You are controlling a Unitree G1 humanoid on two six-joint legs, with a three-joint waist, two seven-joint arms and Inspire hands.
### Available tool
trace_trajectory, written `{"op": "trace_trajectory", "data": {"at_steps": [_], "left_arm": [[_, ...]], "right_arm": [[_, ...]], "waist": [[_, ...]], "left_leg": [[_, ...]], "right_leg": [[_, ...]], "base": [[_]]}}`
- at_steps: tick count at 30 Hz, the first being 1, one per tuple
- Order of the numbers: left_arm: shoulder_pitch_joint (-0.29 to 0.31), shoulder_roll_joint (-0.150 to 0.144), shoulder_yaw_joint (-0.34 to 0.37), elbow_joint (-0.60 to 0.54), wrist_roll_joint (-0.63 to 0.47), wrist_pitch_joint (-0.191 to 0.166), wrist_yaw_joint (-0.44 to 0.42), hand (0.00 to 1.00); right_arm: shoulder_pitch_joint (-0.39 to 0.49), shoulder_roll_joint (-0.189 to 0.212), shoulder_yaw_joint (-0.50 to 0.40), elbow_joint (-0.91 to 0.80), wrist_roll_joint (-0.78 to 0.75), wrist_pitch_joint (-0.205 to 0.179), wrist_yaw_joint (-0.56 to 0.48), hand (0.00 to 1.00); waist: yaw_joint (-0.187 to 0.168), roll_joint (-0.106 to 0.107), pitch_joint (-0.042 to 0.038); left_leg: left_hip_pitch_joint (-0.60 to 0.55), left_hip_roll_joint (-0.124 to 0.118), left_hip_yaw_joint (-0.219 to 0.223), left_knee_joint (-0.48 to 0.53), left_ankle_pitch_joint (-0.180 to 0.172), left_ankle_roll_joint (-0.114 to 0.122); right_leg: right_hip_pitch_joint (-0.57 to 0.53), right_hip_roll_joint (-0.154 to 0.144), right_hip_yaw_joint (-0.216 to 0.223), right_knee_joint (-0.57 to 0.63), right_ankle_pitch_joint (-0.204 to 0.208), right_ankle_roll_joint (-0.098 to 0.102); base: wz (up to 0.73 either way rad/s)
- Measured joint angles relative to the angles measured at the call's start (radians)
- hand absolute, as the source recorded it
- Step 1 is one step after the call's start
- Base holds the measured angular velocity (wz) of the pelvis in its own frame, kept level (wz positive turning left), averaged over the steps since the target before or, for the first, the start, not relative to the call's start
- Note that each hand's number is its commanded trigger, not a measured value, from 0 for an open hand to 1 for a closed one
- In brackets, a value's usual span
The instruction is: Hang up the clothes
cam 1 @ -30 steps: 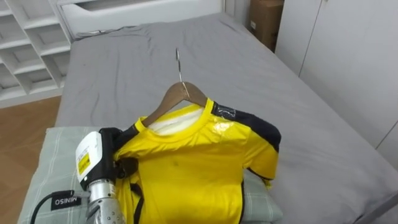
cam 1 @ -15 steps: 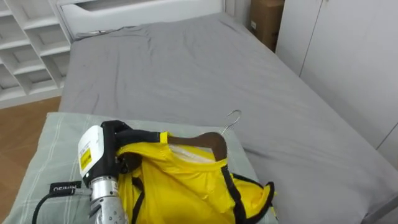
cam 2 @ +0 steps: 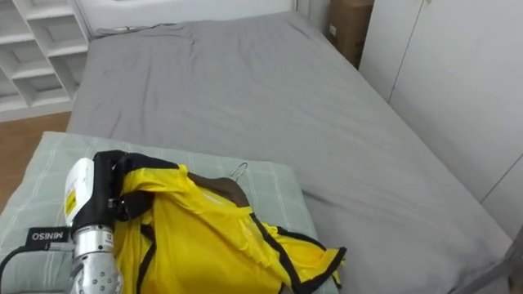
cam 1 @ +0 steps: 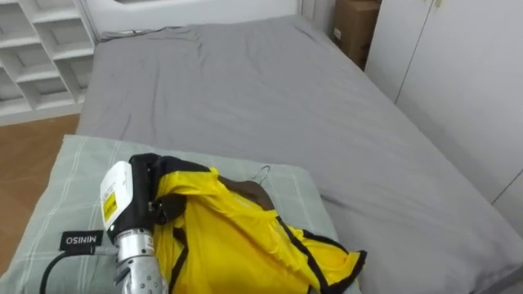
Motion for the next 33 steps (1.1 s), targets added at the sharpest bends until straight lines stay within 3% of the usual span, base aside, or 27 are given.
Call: {"op": "trace_trajectory", "data": {"at_steps": [8,14,15,16,18,19,24,27,33], "left_arm": [[0.059,0.007,0.001,-0.083,0.017,0.001,-0.017,1.0],[0.061,0.016,0.016,-0.26,0.04,-0.023,0.0,1.0],[0.061,0.016,0.018,-0.271,0.05,-0.024,0.0,0.78],[0.062,0.016,0.019,-0.275,0.05,-0.024,0.0,0.76],[0.063,0.015,0.028,-0.276,0.05,-0.024,-0.001,0.87],[0.065,0.014,0.033,-0.276,0.05,-0.024,-0.004,0.86],[0.073,0.012,0.051,-0.276,0.051,-0.022,-0.008,1.0],[0.086,0.012,0.052,-0.277,0.05,-0.018,-0.009,1.0],[0.088,0.011,0.052,-0.279,0.05,0.019,-0.021,1.0]], "right_arm": [[0.02,-0.018,-0.058,-0.332,-0.163,0.003,-0.028,0.0],[0.03,-0.033,-0.058,-0.556,-0.275,-0.001,-0.046,0.0],[0.03,-0.033,-0.059,-0.576,-0.288,-0.007,-0.046,0.0],[0.03,-0.033,-0.059,-0.582,-0.294,-0.01,-0.046,0.0],[0.031,-0.033,-0.058,-0.6,-0.303,-0.012,-0.046,0.0],[0.033,-0.033,-0.058,-0.6,-0.302,-0.012,-0.044,0.0],[0.052,-0.033,-0.058,-0.6,-0.3,-0.006,0.0,0.0],[0.08,-0.032,-0.057,-0.599,-0.3,-0.002,0.01,0.0],[0.095,-0.029,-0.058,-0.599,-0.301,0.038,0.02,0.0]], "waist": [[0.025,-0.017,0.0006],[0.05,-0.043,0.003],[0.052,-0.043,0.0033],[0.053,-0.043,0.0033],[0.059,-0.042,0.0041],[0.067,-0.041,0.0046],[0.074,-0.027,0.0058],[0.076,-0.019,0.0008],[0.073,-0.017,-0.0001]], "left_leg": [[0.008,0.001,-0.004,-0.006,0.001,-0.002],[0.048,0.002,-0.002,-0.015,0.001,-0.002],[0.057,0.002,0.001,-0.019,0.001,-0.002],[0.059,0.002,0.001,-0.019,0.001,-0.002],[0.061,0.002,0.002,-0.019,0.001,-0.002],[0.059,0.002,0.002,-0.017,0.001,-0.002],[0.055,-0.001,0.0,-0.018,0.001,-0.002],[0.057,-0.001,0.001,-0.018,0.001,-0.002],[0.058,0.0,0.0,-0.019,0.001,-0.002]], "right_leg": [[0.004,0.001,0.005,-0.001,0.0,0.0],[0.038,0.001,0.013,-0.003,0.0,0.0],[0.044,0.001,0.022,-0.004,0.0,0.0],[0.047,0.001,0.025,-0.004,0.0,0.0],[0.05,0.0,0.032,-0.004,0.0,0.0],[0.049,0.0,0.032,-0.004,0.0,0.0],[0.046,0.0,0.032,-0.003,0.0,0.001],[0.05,0.001,0.031,-0.003,0.0,0.001],[0.048,0.001,0.031,-0.003,0.0,0.001]], "base": [[0.0],[-0.01],[0.0],[0.0],[0.0],[0.0],[0.0],[0.0],[0.0]]}}
